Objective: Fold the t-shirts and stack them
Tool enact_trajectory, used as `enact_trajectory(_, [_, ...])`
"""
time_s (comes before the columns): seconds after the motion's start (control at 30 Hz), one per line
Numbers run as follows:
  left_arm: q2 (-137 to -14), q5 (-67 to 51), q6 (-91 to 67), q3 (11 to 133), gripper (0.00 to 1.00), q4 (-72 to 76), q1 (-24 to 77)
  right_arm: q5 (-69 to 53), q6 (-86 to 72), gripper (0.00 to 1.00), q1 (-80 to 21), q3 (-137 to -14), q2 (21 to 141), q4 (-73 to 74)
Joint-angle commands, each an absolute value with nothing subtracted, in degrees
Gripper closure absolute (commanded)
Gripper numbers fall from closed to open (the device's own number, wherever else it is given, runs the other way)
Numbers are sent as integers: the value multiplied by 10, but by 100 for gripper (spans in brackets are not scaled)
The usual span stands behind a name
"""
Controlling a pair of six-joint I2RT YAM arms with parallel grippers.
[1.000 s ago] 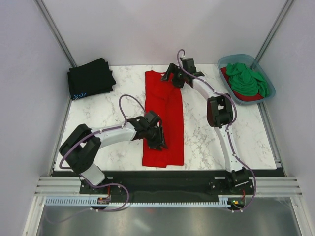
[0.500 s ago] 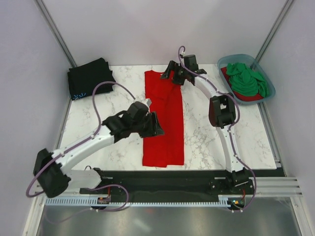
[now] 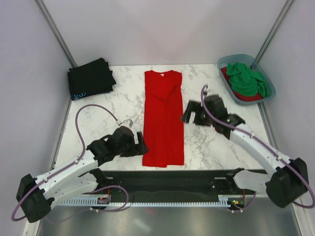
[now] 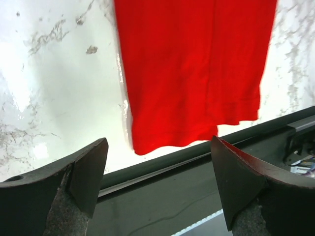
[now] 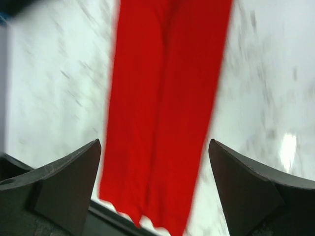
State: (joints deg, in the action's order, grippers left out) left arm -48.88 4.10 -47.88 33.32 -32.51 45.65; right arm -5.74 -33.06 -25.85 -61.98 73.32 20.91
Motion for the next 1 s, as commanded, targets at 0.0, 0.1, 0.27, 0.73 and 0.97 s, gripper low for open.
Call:
enact_trajectory(0.0, [-482,28,-501,305,9,-303,455,-8,-410,3,-305,-437,646,266])
enact_trajectory(0.1, [-476,16,-504,282,10,-288,455,-25,-468,10,-357,-332,581,251])
enact_trajectory(0.27, [-476,3,-507,259,12,-268,455,-26,-530,12,-429,-251,552,206])
enact_trajectory(0.73, [-474,-32,-550,175,24,-204,456,-30,-569,67,-493,-200,639,95])
enact_trajectory(0.97, [-493,-53,-562,132,37,-139,456,-23,-567,79,-505,-204,644,99])
